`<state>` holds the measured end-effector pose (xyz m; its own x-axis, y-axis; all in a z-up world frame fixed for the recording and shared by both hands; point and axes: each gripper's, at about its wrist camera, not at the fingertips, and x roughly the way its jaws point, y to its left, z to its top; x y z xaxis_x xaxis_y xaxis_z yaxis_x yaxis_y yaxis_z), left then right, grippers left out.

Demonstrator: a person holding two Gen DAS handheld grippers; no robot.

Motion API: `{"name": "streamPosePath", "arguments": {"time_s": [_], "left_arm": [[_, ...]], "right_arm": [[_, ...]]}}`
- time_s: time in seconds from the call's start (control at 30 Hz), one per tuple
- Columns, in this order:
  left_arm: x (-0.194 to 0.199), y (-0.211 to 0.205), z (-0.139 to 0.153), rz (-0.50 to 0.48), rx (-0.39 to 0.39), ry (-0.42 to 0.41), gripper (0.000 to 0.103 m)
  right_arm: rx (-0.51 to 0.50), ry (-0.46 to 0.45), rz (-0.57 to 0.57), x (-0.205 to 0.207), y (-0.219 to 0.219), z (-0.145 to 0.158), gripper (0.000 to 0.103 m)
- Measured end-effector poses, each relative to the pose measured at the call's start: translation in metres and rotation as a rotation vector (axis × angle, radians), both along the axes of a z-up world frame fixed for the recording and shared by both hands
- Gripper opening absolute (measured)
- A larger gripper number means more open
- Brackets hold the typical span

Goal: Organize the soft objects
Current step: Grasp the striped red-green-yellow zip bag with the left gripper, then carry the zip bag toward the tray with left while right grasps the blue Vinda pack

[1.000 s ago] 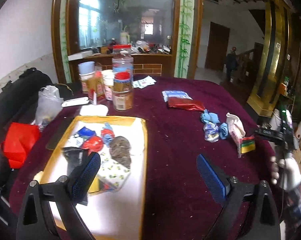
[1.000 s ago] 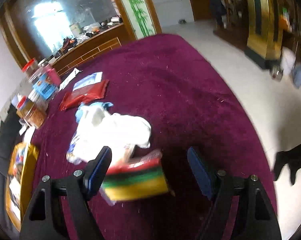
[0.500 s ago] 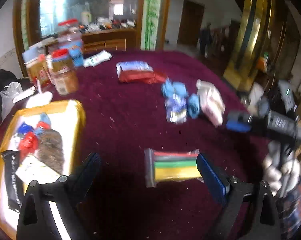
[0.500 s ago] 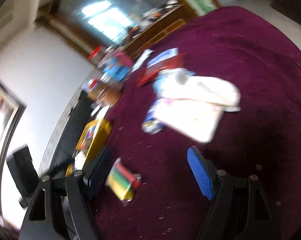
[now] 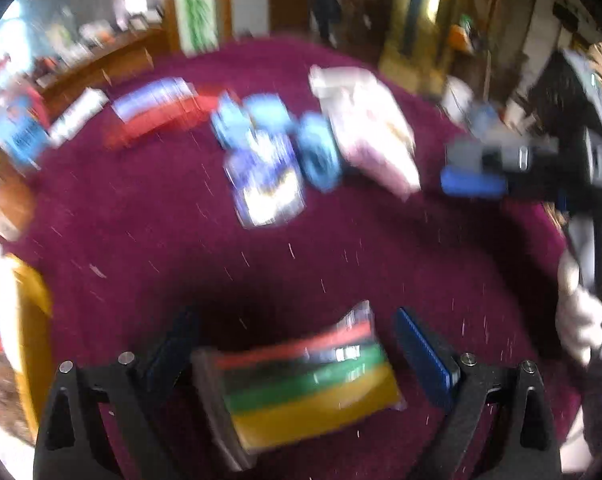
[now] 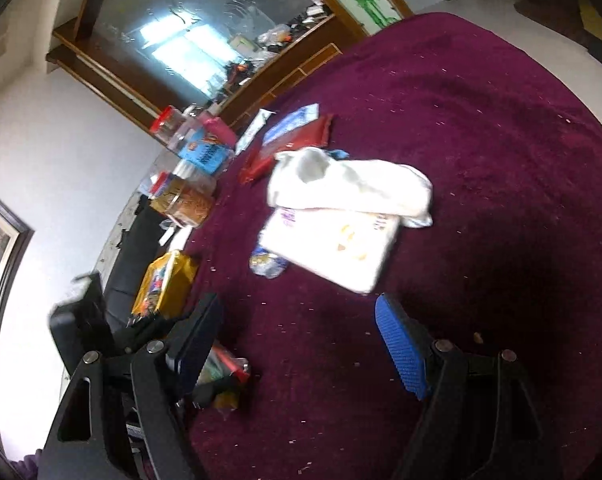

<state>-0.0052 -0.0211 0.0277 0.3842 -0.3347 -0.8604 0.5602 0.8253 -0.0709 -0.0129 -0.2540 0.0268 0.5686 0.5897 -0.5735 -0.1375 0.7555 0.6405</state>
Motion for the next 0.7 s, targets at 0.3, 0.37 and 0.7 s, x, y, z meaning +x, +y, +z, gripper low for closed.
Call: {"name": "streamPosePath", "arguments": {"time_s": [0.3,0.37,0.7], "left_arm": [[-0.065,0.017,0.009,-0.085,-0.039,0.016,0.097],[-0.071,0.015,0.01,-0.099,-0.016,-0.022,0.097],[-0.071,-0.007,-0.001,-0.093,0.01,-0.102,0.054]], "right_arm": [[-0.035,0.046,-0.004,0.005,0.002,-0.01,0.078],[-0.038,0.055,-0.009,0.007,0.002,-0.012,0.078],[-0.031,0.036,-0.005,0.007,0.001,-0.014,0.08]]}}
